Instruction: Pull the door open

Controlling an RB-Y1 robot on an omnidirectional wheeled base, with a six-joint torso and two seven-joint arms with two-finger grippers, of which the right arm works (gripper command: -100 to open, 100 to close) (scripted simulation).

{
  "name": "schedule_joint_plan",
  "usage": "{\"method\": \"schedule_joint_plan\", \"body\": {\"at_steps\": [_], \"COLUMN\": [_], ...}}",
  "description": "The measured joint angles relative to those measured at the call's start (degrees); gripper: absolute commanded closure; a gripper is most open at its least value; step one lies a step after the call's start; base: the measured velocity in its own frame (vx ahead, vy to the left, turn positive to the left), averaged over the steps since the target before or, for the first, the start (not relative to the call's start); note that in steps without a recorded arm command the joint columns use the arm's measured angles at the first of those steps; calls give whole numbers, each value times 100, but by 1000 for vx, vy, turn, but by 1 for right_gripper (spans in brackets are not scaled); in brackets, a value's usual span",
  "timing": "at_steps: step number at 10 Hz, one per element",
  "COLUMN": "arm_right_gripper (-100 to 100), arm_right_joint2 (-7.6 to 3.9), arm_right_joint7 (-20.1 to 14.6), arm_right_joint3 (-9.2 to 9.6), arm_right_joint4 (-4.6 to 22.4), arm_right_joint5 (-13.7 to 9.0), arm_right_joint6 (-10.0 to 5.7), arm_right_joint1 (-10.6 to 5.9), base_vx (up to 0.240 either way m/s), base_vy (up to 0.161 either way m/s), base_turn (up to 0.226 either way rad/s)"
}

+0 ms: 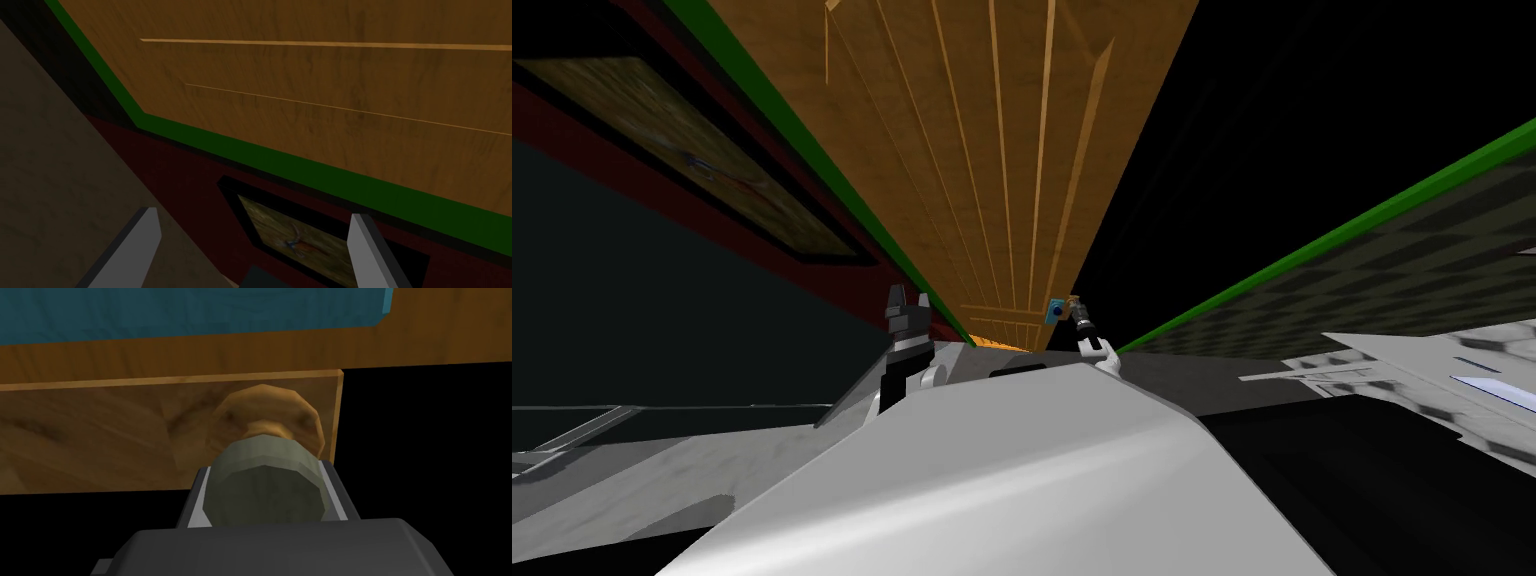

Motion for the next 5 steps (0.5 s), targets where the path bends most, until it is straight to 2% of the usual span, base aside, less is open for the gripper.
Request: {"method": "schedule_joint_plan", "body": {"at_steps": [1, 2, 3, 5], "arm_right_gripper": [100, 100, -100, -100], "arm_right_joint2": [-90, -186, -250, -271], "arm_right_joint7": [-12, 0, 12, -24], "arm_right_joint3": [-35, -92, -110, -106], "arm_right_joint4": [8, 170, 198, 164], "arm_right_joint5": [-46, -109, -155, -156], "arm_right_joint6": [3, -34, -12, -27], "arm_right_joint1": [45, 38, 48, 131], "base_vx": [-189, -164, -181, -188], "base_vy": [-106, -76, 27, 92], "base_turn": [-273, -155, -25, -8]}}
